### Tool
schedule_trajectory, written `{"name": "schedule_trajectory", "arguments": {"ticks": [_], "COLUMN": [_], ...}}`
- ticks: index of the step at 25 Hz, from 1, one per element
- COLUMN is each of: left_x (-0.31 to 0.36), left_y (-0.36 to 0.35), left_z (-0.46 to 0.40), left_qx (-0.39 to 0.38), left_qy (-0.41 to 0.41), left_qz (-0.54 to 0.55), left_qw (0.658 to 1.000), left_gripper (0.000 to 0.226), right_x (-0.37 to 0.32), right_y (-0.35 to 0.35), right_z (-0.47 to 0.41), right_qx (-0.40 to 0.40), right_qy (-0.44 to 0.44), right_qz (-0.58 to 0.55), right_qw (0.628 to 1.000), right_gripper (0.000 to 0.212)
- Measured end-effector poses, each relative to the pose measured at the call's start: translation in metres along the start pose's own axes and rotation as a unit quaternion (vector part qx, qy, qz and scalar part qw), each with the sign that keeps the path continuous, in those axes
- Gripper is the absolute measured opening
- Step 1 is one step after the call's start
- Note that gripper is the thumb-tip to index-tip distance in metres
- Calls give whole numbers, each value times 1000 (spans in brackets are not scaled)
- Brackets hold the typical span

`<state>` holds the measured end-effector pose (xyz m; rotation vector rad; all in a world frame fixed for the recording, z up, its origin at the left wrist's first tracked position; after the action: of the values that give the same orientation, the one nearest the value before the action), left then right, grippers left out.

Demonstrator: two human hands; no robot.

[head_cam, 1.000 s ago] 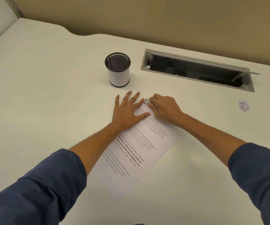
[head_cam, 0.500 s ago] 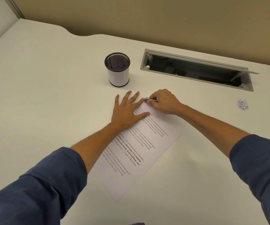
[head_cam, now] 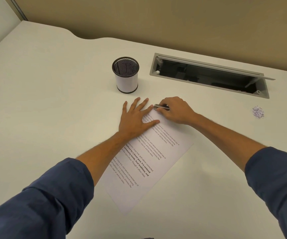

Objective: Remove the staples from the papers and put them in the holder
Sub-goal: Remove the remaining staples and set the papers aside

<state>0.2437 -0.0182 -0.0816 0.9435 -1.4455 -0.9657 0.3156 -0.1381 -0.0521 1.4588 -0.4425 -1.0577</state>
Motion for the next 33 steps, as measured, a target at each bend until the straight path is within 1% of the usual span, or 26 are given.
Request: {"name": "schedule_trajectory", "arguments": {"ticks": [3,5,8,11,14,17,19,24,27,33], "left_x": [0,0,0,0,0,0,0,0,1,1], "left_y": [1,1,1,0,-1,-2,-1,-2,-1,0], "left_z": [0,0,0,-1,-1,-1,-1,-1,-1,0], "left_qx": [1,2,5,1,-3,-10,-9,-1,6,9], "left_qy": [2,3,3,2,2,6,7,2,0,2], "left_qz": [3,7,3,-4,-1,0,1,-4,-6,0], "left_qw": [1000,1000,1000,1000,1000,1000,1000,1000,1000,1000], "left_gripper": [74,73,74,76,75,72,72,81,81,74], "right_x": [-8,-14,-21,-34,-36,-37,-36,-21,-18,-10], "right_y": [4,3,2,1,-4,-4,-5,-1,-1,-2], "right_z": [9,11,12,17,19,18,17,11,8,3], "right_qx": [36,41,55,83,96,101,93,96,81,67], "right_qy": [50,76,100,158,192,186,174,83,55,29], "right_qz": [88,137,177,211,259,245,208,113,92,60], "right_qw": [994,987,978,961,942,946,958,986,991,996], "right_gripper": [27,29,29,19,17,19,16,29,30,33]}}
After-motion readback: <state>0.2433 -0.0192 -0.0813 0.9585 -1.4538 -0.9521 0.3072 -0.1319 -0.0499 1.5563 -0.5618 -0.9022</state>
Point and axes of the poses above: each hand's wrist, its own z-axis away from the middle knuckle, its own y-axis out of the back of the hand, x = y × z, the point moved 9 cm from there along -z, towards the middle knuckle, and after that the axes turned 3 degrees about -y, right-handed, at the moved point
